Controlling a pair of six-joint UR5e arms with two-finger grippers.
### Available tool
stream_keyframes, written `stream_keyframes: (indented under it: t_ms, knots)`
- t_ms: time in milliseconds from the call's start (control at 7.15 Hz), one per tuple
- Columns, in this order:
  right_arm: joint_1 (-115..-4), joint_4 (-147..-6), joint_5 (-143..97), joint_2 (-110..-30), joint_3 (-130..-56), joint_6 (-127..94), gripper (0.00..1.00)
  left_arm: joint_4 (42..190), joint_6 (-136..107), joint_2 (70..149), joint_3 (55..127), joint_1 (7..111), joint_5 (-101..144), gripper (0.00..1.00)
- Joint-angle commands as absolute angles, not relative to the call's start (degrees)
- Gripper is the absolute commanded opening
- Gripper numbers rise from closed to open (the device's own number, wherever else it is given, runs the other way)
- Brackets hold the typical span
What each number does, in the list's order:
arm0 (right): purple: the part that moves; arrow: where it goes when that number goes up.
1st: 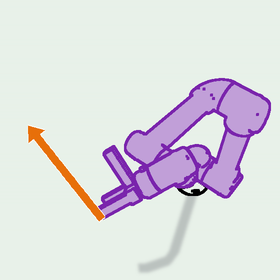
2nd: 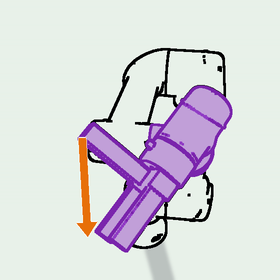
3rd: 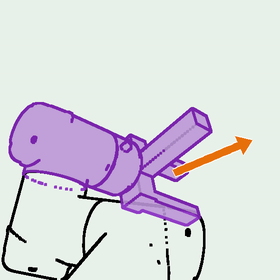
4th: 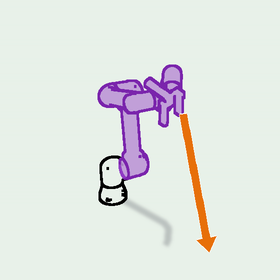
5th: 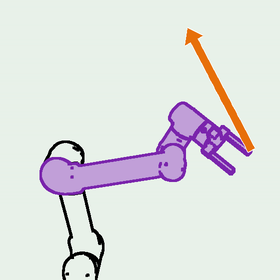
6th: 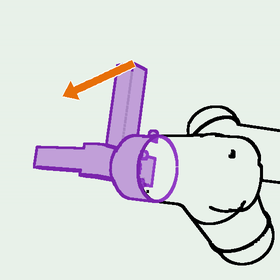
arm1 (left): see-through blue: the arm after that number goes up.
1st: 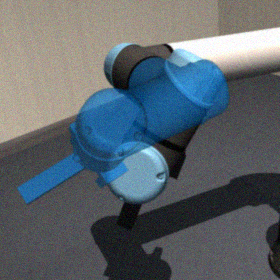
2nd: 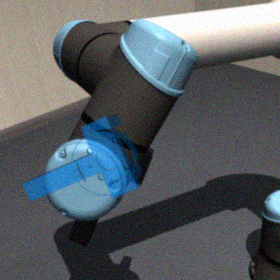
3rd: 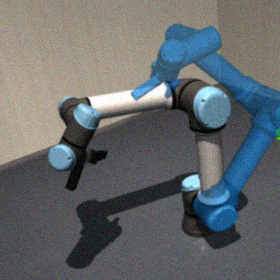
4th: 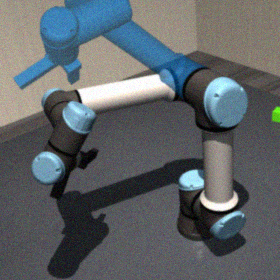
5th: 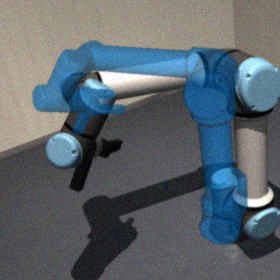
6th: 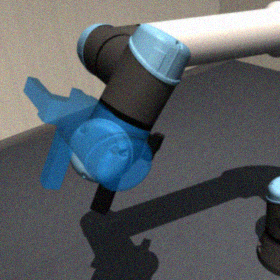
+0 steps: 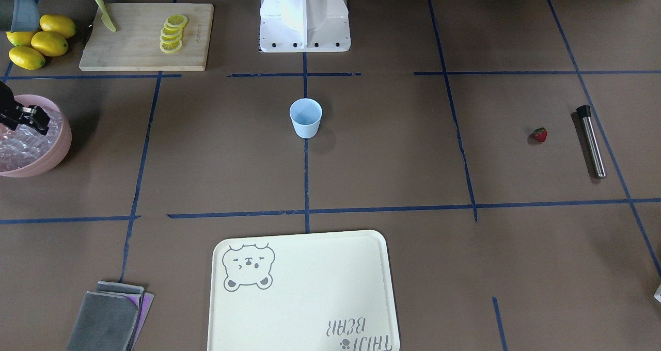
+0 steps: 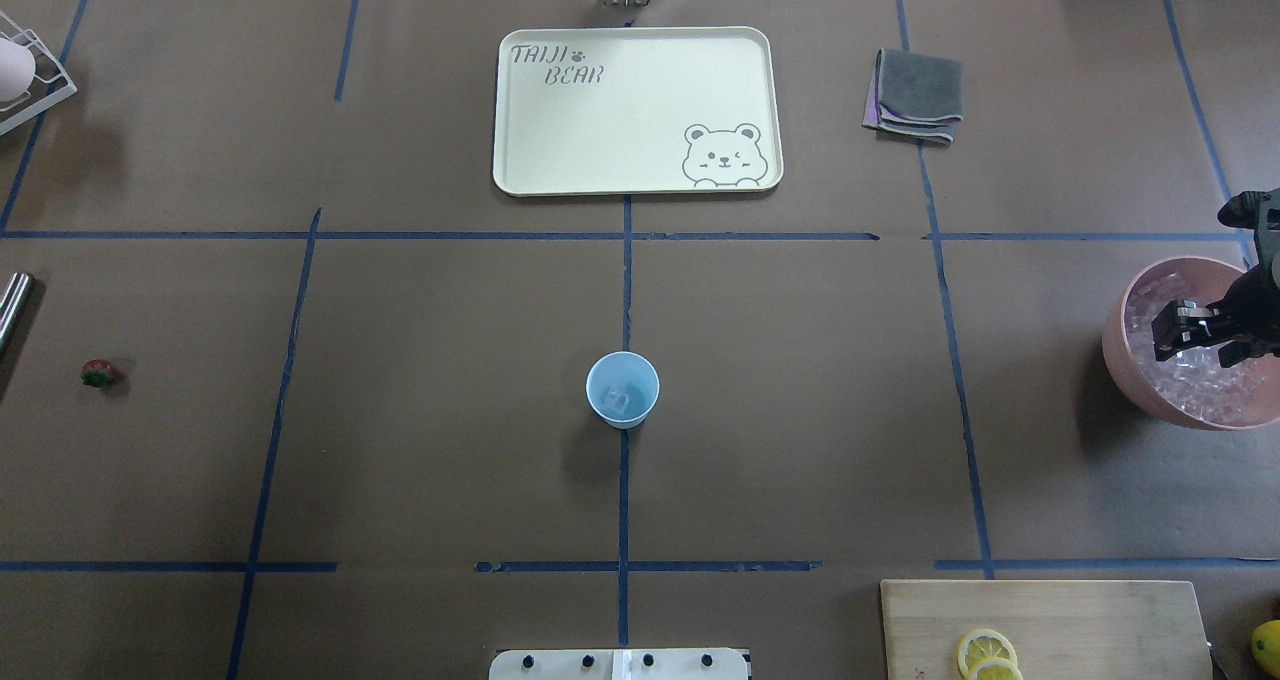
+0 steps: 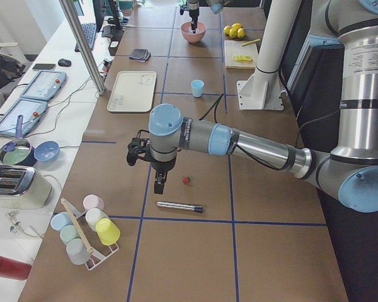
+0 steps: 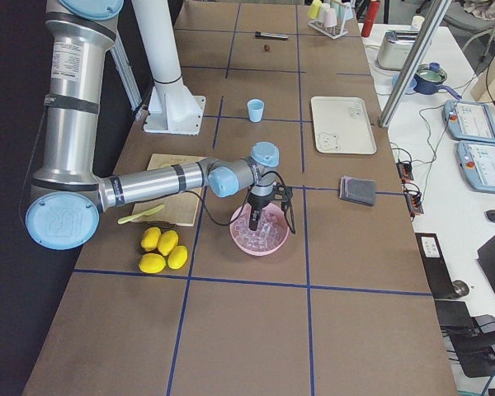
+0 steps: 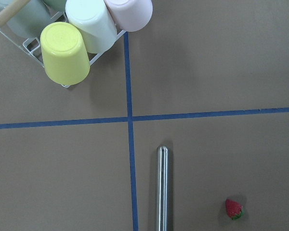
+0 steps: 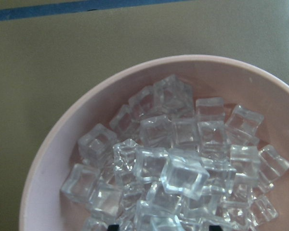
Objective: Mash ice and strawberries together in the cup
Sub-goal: 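Lower the right gripper into the bowl and grasp another ice cube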
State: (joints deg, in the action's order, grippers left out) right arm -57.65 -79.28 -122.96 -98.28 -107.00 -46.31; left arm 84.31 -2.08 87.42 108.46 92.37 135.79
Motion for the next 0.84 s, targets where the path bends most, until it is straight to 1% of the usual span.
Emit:
stream_keyframes:
  t_ms: [0, 140, 280, 419, 699]
  knots:
    - [-57.66, -79.28, -122.87, -98.44, -106.61, -46.14, 0.39, 84.29, -2.02, 87.45, 108.46, 92.37, 135.79, 1.0]
    - [-57.66, -79.28, -122.87, -98.35, -106.7, -46.14, 0.13, 84.37, -2.02, 87.45, 108.46, 92.37, 135.79, 1.0]
    - [-57.74, -79.19, -123.05, -98.35, -107.4, -46.23, 0.0, 84.37, -2.02, 87.45, 108.46, 92.37, 135.79, 1.0]
    - [-57.83, -79.36, -123.05, -98.18, -108.88, -46.32, 0.0, 84.29, -2.11, 87.45, 108.46, 92.37, 135.79, 1.0]
    - [-60.89, -80.68, -123.22, -98.35, -114.67, -46.41, 0.0, 84.29, -2.11, 87.45, 108.46, 92.37, 135.79, 1.0]
